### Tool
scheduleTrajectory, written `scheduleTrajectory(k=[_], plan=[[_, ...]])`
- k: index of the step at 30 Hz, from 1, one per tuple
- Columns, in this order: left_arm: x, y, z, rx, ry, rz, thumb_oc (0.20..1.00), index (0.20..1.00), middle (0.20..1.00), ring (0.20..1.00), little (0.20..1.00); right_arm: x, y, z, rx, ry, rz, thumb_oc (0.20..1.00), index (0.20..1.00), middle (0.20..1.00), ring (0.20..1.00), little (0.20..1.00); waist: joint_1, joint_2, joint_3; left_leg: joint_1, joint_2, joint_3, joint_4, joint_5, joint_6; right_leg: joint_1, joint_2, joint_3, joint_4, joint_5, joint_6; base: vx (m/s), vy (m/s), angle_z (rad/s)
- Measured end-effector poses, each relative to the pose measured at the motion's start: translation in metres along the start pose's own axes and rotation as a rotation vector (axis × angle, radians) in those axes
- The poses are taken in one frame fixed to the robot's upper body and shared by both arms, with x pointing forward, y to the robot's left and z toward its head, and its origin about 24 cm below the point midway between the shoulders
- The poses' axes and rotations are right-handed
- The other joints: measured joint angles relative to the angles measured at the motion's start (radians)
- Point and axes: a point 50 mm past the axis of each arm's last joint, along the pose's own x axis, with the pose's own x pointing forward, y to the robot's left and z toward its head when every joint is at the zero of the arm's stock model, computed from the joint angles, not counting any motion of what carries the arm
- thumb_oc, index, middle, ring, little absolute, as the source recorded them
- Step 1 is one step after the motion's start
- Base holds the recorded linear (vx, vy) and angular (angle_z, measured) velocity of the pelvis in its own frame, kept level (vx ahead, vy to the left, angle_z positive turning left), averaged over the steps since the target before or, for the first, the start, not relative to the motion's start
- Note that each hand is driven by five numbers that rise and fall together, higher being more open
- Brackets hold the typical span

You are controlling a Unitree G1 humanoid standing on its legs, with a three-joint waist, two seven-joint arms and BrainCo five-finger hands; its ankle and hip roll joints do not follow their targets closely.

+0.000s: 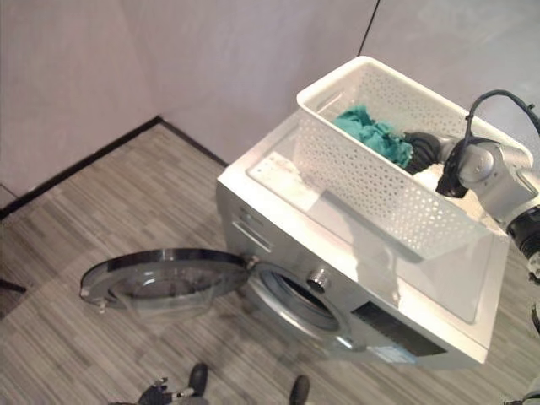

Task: Grab the laundry basket,head to the washer,open it,put in the laundry and shut it.

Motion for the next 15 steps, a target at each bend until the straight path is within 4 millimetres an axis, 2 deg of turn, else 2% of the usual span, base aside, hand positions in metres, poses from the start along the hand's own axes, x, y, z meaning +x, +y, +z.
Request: scheduleTrajectory(k=[4, 10, 15], plan=[[0.000, -0.001, 0.002, -0.008, -0.008, 0.003, 1.000, 1.000, 1.000, 1.000, 1.000, 0.005, 0.003, -0.002, -0.032, 0.025, -0.003, 1.000, 1.000, 1.000, 1.000, 1.000, 0.018, 0.007, 0.014, -0.031, 0.009, -0.024, 0.001, 0.008, -0.008, -0.014, 0.012, -0.010, 0.000, -0.001, -0.003, -0.01, -0.023, 0.12], [0.001, -0.001, 0.006, -0.006, -0.019, 0.004, 1.000, 1.000, 1.000, 1.000, 1.000, 0.007, -0.006, 0.005, -0.046, 0.020, -0.033, 1.000, 1.000, 1.000, 1.000, 1.000, 0.027, 0.009, 0.022, -0.050, 0.011, -0.048, 0.001, 0.013, -0.012, -0.017, 0.016, -0.030, 0.000, -0.006, -0.008, 0.00, -0.014, 0.12], [0.002, 0.000, 0.008, -0.004, -0.025, 0.005, 1.000, 1.000, 1.000, 1.000, 1.000, 0.009, -0.006, 0.009, -0.075, 0.013, -0.025, 1.000, 1.000, 1.000, 1.000, 1.000, 0.024, 0.009, 0.022, -0.070, 0.014, -0.065, 0.001, 0.018, -0.016, -0.026, 0.020, -0.043, 0.000, -0.007, -0.009, 0.01, -0.005, 0.07]])
